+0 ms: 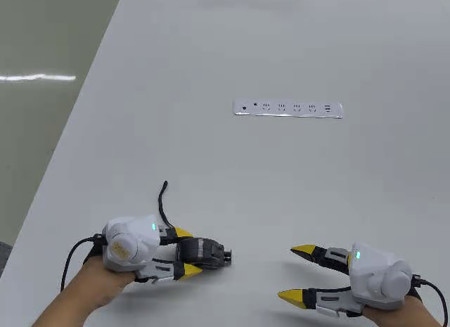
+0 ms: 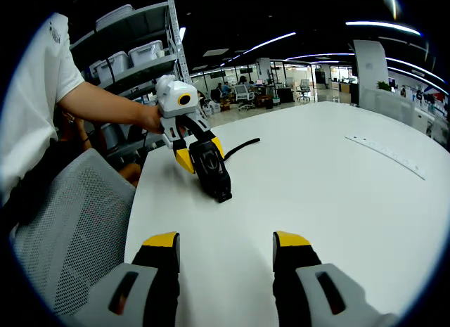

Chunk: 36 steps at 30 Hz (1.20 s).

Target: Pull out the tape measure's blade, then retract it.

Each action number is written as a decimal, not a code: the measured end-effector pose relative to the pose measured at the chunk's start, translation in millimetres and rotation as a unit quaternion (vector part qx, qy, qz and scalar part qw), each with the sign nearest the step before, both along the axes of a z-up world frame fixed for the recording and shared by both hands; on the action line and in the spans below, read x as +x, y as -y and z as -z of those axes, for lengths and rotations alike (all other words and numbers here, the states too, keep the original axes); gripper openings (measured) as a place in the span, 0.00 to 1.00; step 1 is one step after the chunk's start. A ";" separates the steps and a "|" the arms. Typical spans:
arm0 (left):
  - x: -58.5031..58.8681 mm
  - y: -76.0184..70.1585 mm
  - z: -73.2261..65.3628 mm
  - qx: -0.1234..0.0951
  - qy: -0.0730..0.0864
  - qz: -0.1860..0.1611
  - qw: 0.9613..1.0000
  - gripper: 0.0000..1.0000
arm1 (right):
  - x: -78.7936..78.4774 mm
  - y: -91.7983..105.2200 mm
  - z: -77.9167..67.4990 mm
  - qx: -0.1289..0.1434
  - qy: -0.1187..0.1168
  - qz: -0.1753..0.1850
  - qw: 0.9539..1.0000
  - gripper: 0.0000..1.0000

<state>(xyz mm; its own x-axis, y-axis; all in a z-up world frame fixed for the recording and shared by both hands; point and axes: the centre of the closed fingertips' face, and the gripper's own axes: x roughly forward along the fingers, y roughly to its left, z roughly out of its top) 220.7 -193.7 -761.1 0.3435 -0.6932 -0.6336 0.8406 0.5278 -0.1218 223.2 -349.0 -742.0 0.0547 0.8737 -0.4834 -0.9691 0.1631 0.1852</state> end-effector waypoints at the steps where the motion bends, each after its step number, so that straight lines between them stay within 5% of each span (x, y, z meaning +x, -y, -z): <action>1: -0.6 0.4 0.0 0.000 0.000 0.002 1.000 0.34 | 0.0 0.1 0.4 0.000 0.000 0.000 1.000 0.53; 36: -0.8 0.1 0.3 0.005 0.015 0.042 0.999 0.30 | 1.2 -15.5 1.9 0.015 0.006 -0.019 1.000 0.50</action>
<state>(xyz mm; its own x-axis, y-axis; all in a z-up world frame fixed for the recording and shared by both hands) 219.9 -193.7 -761.4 0.3029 -0.7139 -0.6313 0.8855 0.4557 -0.0905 224.4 -333.5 -744.0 0.0279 0.8894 -0.4562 -0.9767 0.1214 0.1769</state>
